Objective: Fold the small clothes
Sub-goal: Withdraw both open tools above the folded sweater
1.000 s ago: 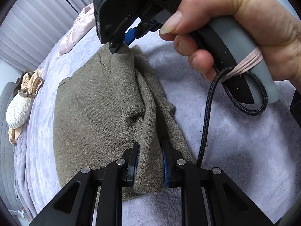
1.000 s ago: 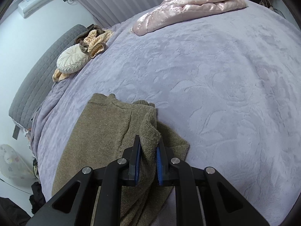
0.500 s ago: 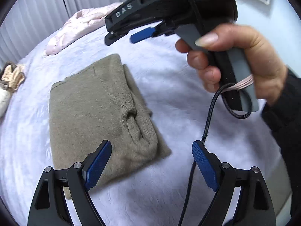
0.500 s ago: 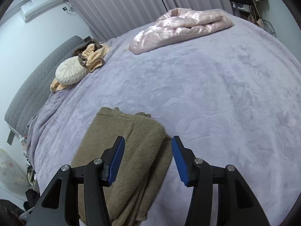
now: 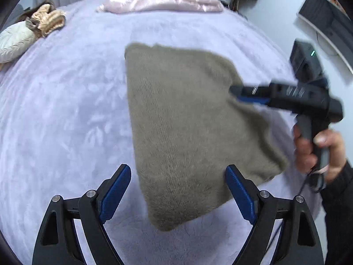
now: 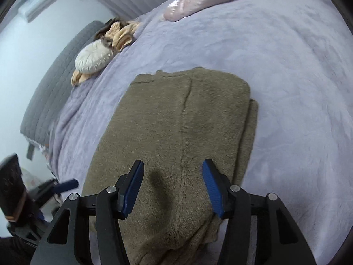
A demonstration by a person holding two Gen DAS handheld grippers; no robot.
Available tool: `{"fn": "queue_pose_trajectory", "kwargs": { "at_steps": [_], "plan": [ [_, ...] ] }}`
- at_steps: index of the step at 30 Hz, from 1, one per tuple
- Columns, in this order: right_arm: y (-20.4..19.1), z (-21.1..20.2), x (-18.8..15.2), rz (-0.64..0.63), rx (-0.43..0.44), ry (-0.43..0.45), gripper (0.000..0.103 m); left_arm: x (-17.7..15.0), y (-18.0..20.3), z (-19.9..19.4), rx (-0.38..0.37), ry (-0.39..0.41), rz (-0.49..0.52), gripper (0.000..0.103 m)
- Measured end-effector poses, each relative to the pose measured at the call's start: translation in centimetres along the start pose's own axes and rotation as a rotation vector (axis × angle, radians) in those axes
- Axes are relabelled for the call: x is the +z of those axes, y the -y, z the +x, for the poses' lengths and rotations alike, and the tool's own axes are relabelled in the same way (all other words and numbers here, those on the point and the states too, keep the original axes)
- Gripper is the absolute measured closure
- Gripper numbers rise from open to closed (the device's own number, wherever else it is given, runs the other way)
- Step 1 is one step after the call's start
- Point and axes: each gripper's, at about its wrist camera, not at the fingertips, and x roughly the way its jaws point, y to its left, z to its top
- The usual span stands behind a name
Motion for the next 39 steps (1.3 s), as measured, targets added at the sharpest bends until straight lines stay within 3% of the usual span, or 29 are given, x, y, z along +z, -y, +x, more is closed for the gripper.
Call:
{"fn": "queue_pose_trajectory", "kwargs": {
  "at_steps": [3, 5, 7, 11, 13, 16, 19, 20, 23, 28, 32, 34, 35, 37, 39],
  "plan": [
    [0.5, -1.5, -0.3, 0.037, -0.046, 0.047, 0.051, -0.7, 0.3, 2.1, 0.037, -0.042, 0.023, 0.015],
    [-0.3, -2.6, -0.7, 0.018, -0.121, 0.06, 0.049, -1.2, 0.4, 1.8, 0.036, -0.025, 0.024, 0.015],
    [-1.8, -4.3, -1.8, -0.022, -0.141, 0.082, 0.049, -1.4, 0.0, 0.5, 0.017, -0.001, 0.012, 0.015],
    [-6.3, -7.5, -5.9, -0.131, -0.009, 0.121, 0.049, -1.6, -1.7, -1.9, 0.012, 0.074, 0.007, 0.015],
    [-7.8, -7.5, -7.8, -0.149, 0.073, 0.109, 0.049, -1.8, -2.4, -1.9, 0.019, 0.069, -0.007, 0.015],
    [-8.3, -5.7, -9.9, -0.13, 0.102, 0.063, 0.049, -2.1, -3.7, -0.7, 0.047, 0.043, -0.04, 0.015],
    [-6.1, -4.0, -11.1, -0.087, -0.081, 0.045, 0.05, -2.7, -4.1, 0.1, 0.023, 0.013, -0.06, 0.015],
    [-4.9, -4.1, -11.4, -0.055, -0.119, 0.058, 0.055, -3.0, -4.4, 0.2, 0.012, 0.012, -0.063, 0.015],
    [-2.8, -5.5, -11.8, 0.05, -0.073, 0.109, 0.061, -3.0, -4.0, -0.8, 0.015, 0.036, -0.056, 0.015],
    [-6.9, -7.5, -11.2, -0.066, -0.049, 0.182, 0.058, -0.7, -1.9, -2.5, 0.03, 0.101, -0.008, 0.015],
    [-7.9, -5.6, -9.3, -0.084, -0.022, 0.162, 0.046, 1.5, -2.3, 0.0, 0.098, 0.041, -0.032, 0.015],
    [-6.4, -3.6, -8.7, -0.053, -0.105, 0.107, 0.046, 1.4, -3.3, 1.0, 0.047, 0.0, -0.059, 0.015],
    [-5.4, -3.0, -8.6, -0.036, -0.129, 0.095, 0.052, 1.3, -3.7, 1.2, 0.02, -0.011, -0.069, 0.015],
    [-3.4, -3.2, -8.9, 0.029, -0.077, 0.112, 0.059, 1.2, -3.8, 0.9, 0.009, -0.004, -0.065, 0.015],
    [-3.1, -4.2, -9.2, 0.048, -0.064, 0.131, 0.059, 1.3, -3.7, 0.0, 0.017, 0.018, -0.062, 0.015]
  ]
}}
